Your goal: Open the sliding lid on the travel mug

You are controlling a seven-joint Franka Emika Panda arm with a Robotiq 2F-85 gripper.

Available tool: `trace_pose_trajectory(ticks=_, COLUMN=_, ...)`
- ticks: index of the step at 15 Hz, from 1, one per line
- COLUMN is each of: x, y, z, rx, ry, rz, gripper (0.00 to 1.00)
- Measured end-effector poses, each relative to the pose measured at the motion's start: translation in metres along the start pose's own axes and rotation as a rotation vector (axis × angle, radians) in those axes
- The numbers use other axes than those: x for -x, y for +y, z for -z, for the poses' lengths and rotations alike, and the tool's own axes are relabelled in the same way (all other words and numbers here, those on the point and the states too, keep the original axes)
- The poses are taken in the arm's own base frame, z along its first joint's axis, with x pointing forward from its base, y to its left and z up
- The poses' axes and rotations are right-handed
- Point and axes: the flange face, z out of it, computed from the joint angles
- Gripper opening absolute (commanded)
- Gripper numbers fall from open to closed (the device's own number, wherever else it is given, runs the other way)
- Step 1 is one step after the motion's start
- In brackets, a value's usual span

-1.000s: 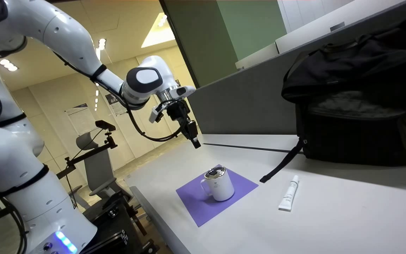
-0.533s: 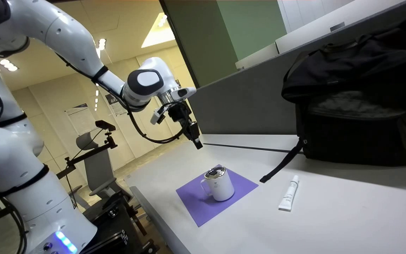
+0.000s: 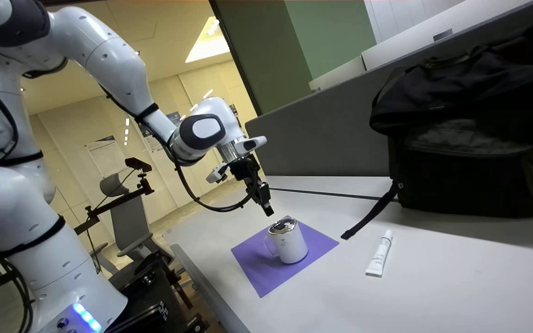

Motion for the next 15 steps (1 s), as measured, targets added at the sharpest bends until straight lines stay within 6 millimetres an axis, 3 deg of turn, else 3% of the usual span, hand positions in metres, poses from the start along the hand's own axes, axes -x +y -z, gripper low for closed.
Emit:
trace_pose_trajectory(ticks=5, x=0.0, y=-0.003, z=-0.023, rx=-0.011, ry=0.045, rz=0.0, gripper=0.0)
trace_pose_trajectory(ticks=15, x=0.002, y=-0.013, z=-0.045, rx=-0.024, ry=0.076, rz=-0.014, gripper=0.0)
